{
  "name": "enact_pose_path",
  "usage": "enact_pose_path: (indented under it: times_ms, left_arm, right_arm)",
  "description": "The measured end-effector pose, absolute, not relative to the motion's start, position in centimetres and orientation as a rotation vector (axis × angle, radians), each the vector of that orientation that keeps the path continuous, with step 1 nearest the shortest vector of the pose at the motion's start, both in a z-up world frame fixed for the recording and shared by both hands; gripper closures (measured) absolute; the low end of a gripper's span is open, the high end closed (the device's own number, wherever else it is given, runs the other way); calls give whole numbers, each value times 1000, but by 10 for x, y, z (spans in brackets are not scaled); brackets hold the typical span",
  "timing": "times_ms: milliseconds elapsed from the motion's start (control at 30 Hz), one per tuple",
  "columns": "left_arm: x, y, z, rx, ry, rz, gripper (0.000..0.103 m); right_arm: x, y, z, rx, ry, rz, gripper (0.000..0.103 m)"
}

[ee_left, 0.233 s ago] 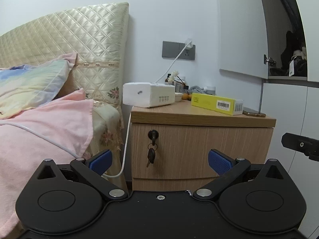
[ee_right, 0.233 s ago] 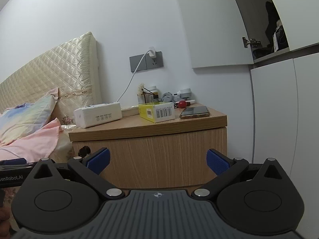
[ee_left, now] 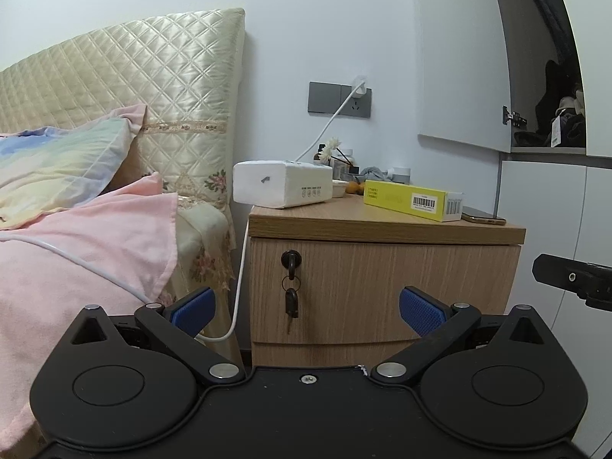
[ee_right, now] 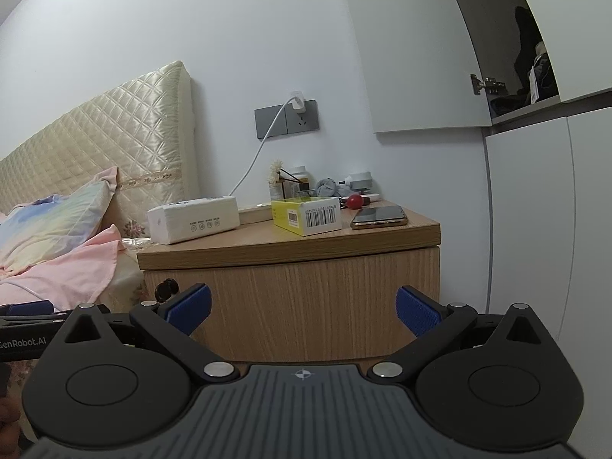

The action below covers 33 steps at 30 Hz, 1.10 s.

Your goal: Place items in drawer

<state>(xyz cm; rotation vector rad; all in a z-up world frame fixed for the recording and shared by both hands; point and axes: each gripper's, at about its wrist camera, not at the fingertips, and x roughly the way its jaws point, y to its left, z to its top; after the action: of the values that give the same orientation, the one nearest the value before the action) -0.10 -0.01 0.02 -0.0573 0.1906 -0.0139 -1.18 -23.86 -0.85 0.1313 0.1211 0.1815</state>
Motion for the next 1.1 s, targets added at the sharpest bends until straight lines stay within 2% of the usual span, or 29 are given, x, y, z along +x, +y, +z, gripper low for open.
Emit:
enact_pose_path:
  times_ms: [1100]
  left_arm:
    - [-5, -9, -10, -13, 206, -20, 1]
  right_arm:
    - [-17, -238, -6, 144, 107, 141, 0]
